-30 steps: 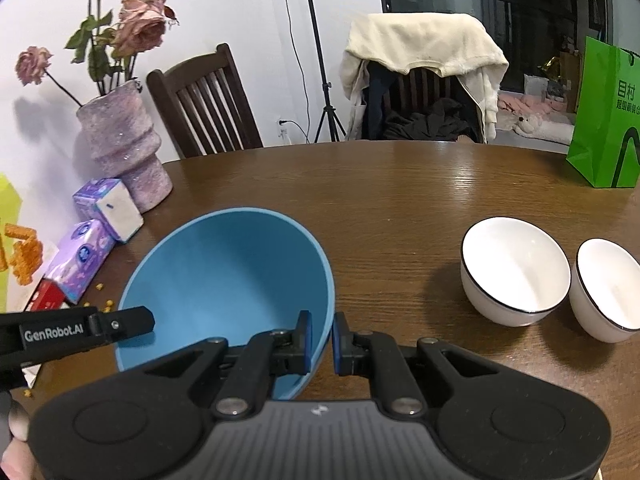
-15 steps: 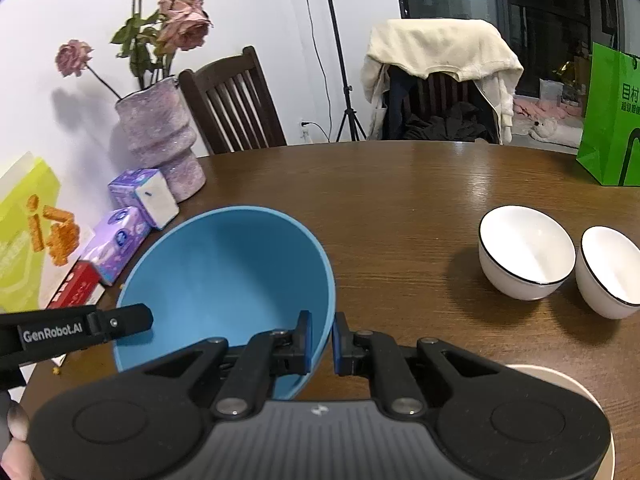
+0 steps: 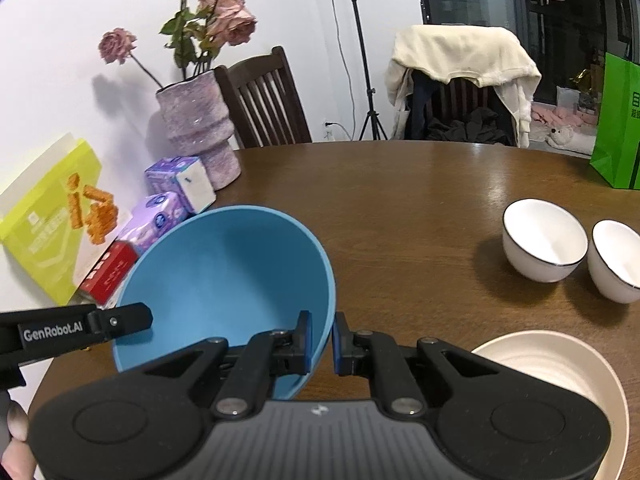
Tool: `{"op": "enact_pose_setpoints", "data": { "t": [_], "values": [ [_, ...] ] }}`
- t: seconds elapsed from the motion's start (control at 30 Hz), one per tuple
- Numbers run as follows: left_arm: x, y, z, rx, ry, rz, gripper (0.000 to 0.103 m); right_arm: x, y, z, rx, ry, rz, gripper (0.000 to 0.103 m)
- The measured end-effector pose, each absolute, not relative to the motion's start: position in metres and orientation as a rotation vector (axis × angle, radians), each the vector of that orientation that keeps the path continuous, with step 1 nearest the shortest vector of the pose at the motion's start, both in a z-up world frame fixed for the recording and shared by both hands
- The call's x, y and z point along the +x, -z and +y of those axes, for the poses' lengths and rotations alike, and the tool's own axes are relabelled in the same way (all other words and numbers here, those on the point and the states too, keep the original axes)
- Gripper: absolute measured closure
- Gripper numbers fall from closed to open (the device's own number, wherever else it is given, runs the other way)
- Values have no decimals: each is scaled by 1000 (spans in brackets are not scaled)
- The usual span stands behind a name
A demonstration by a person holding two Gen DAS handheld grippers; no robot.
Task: Organize plates and bowls
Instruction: 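Lift the blue bowl with both tools and carry it toward the cream plate stack, then lower the blue bowl onto the table and open both tools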
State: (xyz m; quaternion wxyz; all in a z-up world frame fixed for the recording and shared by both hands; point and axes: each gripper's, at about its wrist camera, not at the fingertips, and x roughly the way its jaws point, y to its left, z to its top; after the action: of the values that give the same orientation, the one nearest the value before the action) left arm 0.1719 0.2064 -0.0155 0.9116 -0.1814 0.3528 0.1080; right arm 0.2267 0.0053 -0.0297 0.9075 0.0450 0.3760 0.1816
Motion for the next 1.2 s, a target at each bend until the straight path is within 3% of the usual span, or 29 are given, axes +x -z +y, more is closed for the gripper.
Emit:
{"op": "enact_pose_setpoints", "data": {
  "t": [1.2],
  "values": [
    [86,75,272,-447,-334,724,92,170,85,85,-23,-527,869,92]
  ]
}}
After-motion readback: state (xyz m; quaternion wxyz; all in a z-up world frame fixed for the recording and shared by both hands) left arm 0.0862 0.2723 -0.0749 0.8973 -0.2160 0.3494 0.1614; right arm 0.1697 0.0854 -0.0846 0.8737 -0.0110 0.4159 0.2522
